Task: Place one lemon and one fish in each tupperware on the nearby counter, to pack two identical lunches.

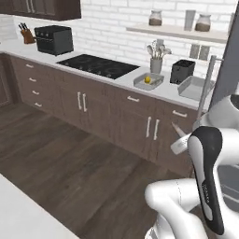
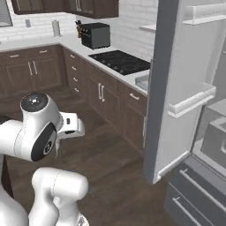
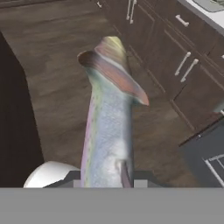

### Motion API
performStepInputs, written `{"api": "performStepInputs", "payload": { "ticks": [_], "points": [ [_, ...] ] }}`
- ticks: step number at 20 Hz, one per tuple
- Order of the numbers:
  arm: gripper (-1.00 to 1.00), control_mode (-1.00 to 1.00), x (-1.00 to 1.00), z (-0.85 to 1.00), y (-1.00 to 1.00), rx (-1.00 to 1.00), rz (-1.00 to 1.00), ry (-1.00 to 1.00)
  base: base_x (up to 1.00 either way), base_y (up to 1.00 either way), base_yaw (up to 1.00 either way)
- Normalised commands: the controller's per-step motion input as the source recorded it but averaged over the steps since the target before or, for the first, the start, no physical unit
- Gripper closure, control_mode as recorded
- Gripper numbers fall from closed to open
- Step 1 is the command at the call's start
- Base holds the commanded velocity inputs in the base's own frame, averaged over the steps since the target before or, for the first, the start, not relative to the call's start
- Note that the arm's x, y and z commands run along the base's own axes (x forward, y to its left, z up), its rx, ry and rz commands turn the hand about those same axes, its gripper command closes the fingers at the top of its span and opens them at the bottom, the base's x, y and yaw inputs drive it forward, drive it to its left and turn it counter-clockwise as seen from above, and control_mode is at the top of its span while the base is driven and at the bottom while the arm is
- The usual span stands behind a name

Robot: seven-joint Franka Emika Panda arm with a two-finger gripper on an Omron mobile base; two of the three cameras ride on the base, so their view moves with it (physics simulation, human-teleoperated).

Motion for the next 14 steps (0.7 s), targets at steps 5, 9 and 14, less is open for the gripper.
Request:
{"api": "performStepInputs", "payload": {
  "ticks": [5,9,14],
  "points": [
    [1.00,1.00,0.00,0.00,0.00,0.00,0.00,0.00,1.00,-0.16,0.26],
    [1.00,1.00,0.00,0.00,0.00,0.00,0.00,0.00,1.00,-0.43,0.00],
    [1.00,1.00,0.00,0.00,0.00,0.00,0.00,0.00,1.00,-0.07,-0.16]
  ]
}}
